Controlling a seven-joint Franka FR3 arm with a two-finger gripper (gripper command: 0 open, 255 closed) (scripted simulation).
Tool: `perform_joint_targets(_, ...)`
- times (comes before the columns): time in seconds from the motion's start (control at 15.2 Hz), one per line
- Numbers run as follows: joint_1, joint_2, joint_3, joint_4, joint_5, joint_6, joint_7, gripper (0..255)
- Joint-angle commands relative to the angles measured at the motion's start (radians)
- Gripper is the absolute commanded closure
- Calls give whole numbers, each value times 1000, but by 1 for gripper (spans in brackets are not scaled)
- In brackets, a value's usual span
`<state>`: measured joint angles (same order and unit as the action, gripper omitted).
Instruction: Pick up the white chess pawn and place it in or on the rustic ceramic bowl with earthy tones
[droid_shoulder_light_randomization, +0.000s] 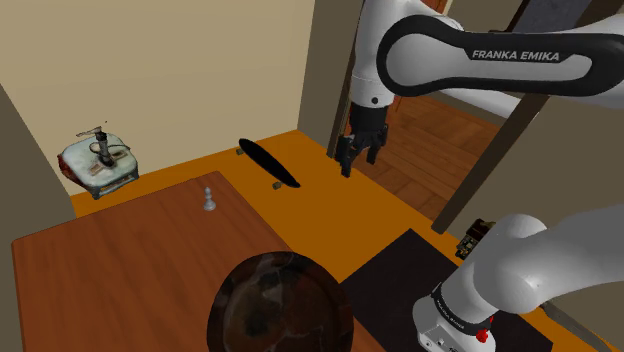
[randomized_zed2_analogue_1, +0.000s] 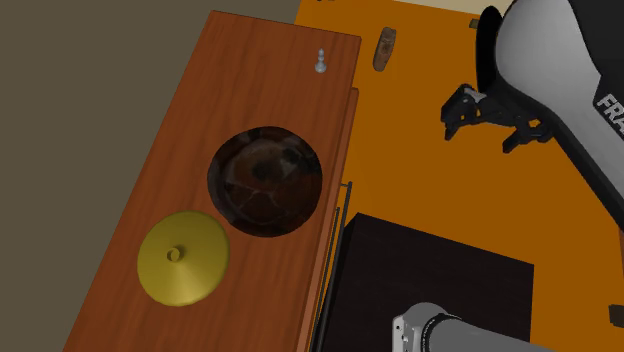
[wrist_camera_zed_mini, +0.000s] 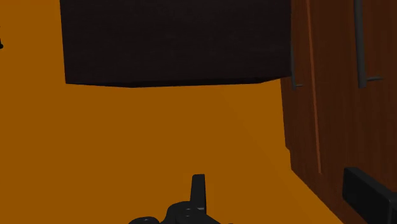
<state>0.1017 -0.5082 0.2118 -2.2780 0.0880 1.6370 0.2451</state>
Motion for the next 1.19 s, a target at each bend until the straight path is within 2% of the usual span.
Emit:
perform_joint_targets(0.0, 10, 54, 33, 35, 10, 36, 34, 0)
perform_joint_targets(0.59, 52, 296, 171, 247, -11, 130, 196, 0)
perform_joint_targets(1.12, 111, 556, 271, 512, -128, 156, 360, 0)
